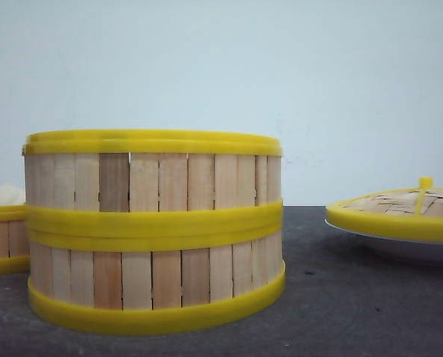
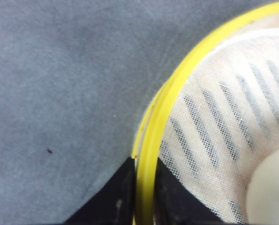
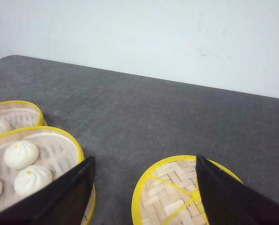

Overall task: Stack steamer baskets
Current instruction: 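Grasp the rim of the bun-filled basket nearest the left gripper, then lift the basket with the left gripper and lower it onto the stack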

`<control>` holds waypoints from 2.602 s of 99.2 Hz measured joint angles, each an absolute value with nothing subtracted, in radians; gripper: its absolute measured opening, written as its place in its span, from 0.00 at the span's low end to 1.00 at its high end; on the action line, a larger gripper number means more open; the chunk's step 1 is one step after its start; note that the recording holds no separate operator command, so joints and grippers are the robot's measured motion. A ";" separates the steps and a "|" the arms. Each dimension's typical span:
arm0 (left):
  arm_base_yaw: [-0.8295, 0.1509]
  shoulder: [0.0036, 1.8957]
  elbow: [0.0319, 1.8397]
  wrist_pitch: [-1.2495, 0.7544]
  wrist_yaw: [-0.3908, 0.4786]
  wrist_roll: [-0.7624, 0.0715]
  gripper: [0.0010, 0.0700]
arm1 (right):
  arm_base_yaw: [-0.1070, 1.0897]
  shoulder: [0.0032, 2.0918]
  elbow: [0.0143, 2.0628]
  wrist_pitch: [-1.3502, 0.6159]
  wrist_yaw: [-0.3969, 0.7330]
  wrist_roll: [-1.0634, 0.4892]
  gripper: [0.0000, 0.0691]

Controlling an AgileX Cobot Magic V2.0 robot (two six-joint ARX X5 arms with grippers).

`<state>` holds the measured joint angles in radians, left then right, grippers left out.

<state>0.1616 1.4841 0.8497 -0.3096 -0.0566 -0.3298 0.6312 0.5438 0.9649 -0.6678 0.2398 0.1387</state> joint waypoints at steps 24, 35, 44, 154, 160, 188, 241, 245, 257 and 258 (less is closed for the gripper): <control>0.167 1.485 0.876 -0.334 -0.051 -0.329 0.02 | 0.631 0.544 0.965 -0.680 0.240 0.139 0.60; 0.178 1.467 0.920 -0.385 -0.035 -0.320 0.02 | 0.631 0.544 0.965 -0.707 0.240 0.139 0.60; 0.192 1.441 0.982 -0.441 0.000 -0.307 0.02 | 0.631 0.544 0.965 -0.721 0.240 0.139 0.60; -0.274 1.290 1.280 -0.830 0.354 0.012 0.02 | 0.631 0.544 0.965 -0.687 0.240 0.139 0.60; -0.291 1.299 1.280 -0.828 0.330 0.013 0.02 | 0.631 0.544 0.965 -0.686 0.239 0.139 0.60; -0.317 1.362 1.280 -0.771 0.305 0.015 0.02 | 0.631 0.544 0.965 -0.686 0.237 0.139 0.60; -0.329 1.427 1.280 -0.733 0.270 0.004 0.02 | 0.631 0.544 0.965 -0.685 0.237 0.139 0.60; -0.329 1.427 1.280 -0.733 0.269 0.004 0.02 | 0.631 0.544 0.965 -0.685 0.237 0.139 0.60; -0.329 1.427 1.280 -0.736 0.268 0.004 0.02 | 0.631 0.544 0.965 -0.685 0.237 0.139 0.60; -0.329 1.427 1.280 -0.737 0.268 0.004 0.02 | 0.631 0.544 0.965 -0.685 0.237 0.139 0.60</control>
